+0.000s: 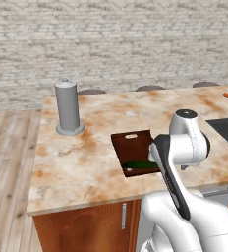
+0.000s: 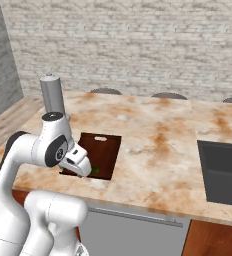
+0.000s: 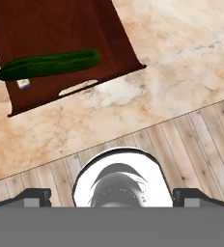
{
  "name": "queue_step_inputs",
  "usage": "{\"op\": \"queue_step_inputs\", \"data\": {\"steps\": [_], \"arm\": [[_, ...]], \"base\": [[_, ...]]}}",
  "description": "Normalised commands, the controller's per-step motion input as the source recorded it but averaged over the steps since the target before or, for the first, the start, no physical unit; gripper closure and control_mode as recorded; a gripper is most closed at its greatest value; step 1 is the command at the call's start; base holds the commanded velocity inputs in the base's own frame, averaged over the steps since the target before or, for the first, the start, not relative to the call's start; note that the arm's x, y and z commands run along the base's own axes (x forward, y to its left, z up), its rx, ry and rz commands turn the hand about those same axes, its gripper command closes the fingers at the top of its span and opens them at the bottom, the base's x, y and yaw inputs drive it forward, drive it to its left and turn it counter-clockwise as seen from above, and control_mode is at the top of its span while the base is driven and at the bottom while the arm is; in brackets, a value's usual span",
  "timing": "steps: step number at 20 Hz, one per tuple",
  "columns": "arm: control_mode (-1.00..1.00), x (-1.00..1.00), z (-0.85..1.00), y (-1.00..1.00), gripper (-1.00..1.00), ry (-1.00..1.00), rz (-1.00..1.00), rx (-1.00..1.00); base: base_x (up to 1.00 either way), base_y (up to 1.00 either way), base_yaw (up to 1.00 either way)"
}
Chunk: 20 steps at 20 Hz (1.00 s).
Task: Place the two vegetables and bowl onto the tray for setting up a vegetable dip station.
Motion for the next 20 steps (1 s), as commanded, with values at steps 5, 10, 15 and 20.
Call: {"op": "queue_step_inputs", "data": {"steps": [5,10,15,20], "arm": [[1.00,0.00,0.00,0.00,-1.00,0.00,0.00,0.00],[1.00,0.00,0.00,0.00,-1.00,0.00,0.00,0.00],[1.00,0.00,0.00,0.00,-1.00,0.00,0.00,0.00],[1.00,0.00,0.00,0.00,-1.00,0.00,0.00,0.00]], "base": [[-0.34,-0.18,0.00],[-0.15,-0.42,0.00],[-0.11,-0.58,0.00],[-0.12,-0.64,-0.02]]}}
